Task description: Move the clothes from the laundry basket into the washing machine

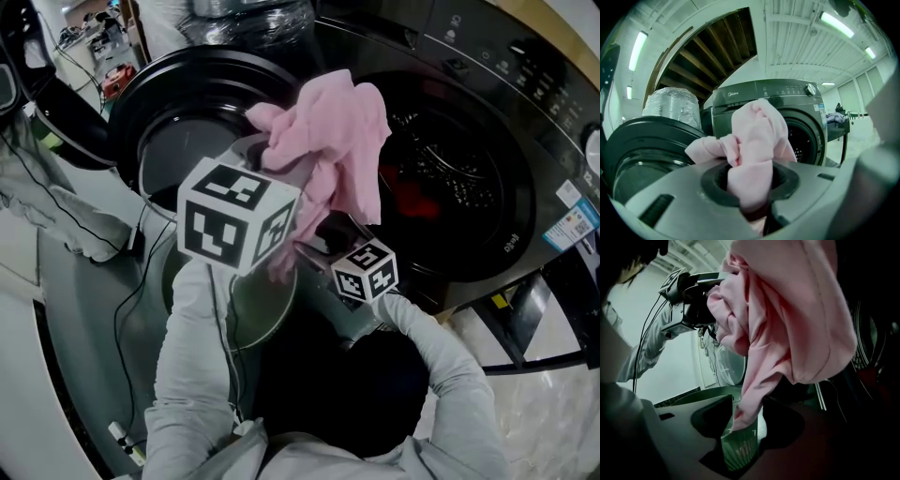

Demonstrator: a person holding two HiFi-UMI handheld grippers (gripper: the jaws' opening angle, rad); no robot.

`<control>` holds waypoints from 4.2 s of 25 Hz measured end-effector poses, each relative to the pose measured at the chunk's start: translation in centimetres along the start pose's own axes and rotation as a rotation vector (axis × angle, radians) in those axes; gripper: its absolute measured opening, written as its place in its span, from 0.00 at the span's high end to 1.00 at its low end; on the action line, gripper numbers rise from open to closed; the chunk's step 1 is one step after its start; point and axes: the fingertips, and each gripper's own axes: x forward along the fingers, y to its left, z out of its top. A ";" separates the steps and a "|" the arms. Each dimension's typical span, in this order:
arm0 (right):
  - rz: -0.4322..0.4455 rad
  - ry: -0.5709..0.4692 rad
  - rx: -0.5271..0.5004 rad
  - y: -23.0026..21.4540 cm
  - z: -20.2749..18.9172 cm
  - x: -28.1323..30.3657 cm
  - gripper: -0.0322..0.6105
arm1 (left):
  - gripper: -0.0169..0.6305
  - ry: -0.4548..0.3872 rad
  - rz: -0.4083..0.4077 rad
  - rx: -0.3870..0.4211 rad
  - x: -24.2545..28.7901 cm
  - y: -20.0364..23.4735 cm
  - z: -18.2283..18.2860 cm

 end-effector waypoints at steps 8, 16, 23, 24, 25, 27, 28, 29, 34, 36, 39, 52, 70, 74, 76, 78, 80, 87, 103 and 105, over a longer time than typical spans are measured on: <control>-0.062 -0.046 -0.147 0.2 1.0 -1.0 0.90 | 0.79 0.018 0.034 -0.019 -0.1 1.1 -1.5; -0.099 -0.127 -0.205 0.3 4.2 -3.7 0.91 | 0.79 0.031 0.052 -0.010 -0.4 1.8 -2.4; -0.145 -0.167 -0.180 -0.6 7.1 -6.2 0.91 | 0.79 0.038 0.058 0.006 -0.4 1.9 -2.9; -0.155 -0.180 -0.168 -0.8 7.6 -6.7 0.91 | 0.79 0.040 0.058 0.008 -0.4 1.9 -3.1; -0.166 -0.196 -0.154 -1.1 8.1 -7.2 0.91 | 0.79 0.041 0.058 0.010 -0.4 1.9 -3.2; -0.191 -0.237 -0.117 -1.7 9.3 -8.4 0.91 | 0.79 0.043 0.052 0.010 -0.2 1.7 -3.5; -0.204 -0.261 -0.095 -2.1 9.9 -9.1 0.91 | 0.79 0.044 0.048 0.008 -0.1 1.6 -3.6; -0.217 -0.286 -0.074 -2.6 10.5 -9.8 0.91 | 0.79 0.047 0.043 0.006 0.2 1.4 -3.7; -0.293 -0.412 0.015 -4.7 13.3 -13.6 0.91 | 0.79 0.070 -0.004 0.005 1.8 -0.3 -4.8; -0.334 -0.463 0.036 -5.8 14.3 -15.1 0.91 | 0.79 0.082 -0.030 0.004 2.7 -1.4 -5.5; -0.400 -0.516 0.054 -7.5 15.3 -17.4 0.91 | 0.79 0.085 -0.094 -0.014 4.9 -4.0 -6.5; -0.756 -0.464 -0.115 -16.5 13.2 -20.9 0.91 | 0.79 -0.086 -0.313 -0.180 18.4 -12.8 -8.2; -1.035 -0.130 -0.085 -28.0 6.6 -20.4 0.75 | 0.44 0.014 -0.373 -0.096 27.1 -13.8 -12.2; -1.033 -0.116 -0.127 -26.3 6.9 -20.6 0.68 | 0.44 0.082 -0.371 -0.040 25.6 -12.7 -13.0; -1.012 -0.105 -0.141 -25.2 7.0 -20.4 0.66 | 0.44 0.107 -0.367 -0.028 24.9 -12.4 -13.7; -0.967 -0.089 -0.124 -23.7 6.8 -20.3 0.64 | 0.44 0.123 -0.377 -0.047 24.0 -12.3 -14.1; -0.916 -0.054 -0.100 -22.1 6.2 -20.0 0.62 | 0.44 0.140 -0.393 -0.063 23.0 -12.4 -14.7; -0.801 0.117 -0.121 -16.6 1.6 -19.7 0.58 | 0.44 0.202 -0.432 0.017 20.6 -13.9 -17.7; -0.829 0.375 -0.006 -17.5 -8.6 -18.0 0.83 | 0.80 0.193 -0.408 -0.015 22.0 -15.6 -19.4; -0.878 0.333 0.019 -18.7 -7.1 -18.3 0.84 | 0.81 0.167 -0.414 -0.032 22.8 -16.1 -18.7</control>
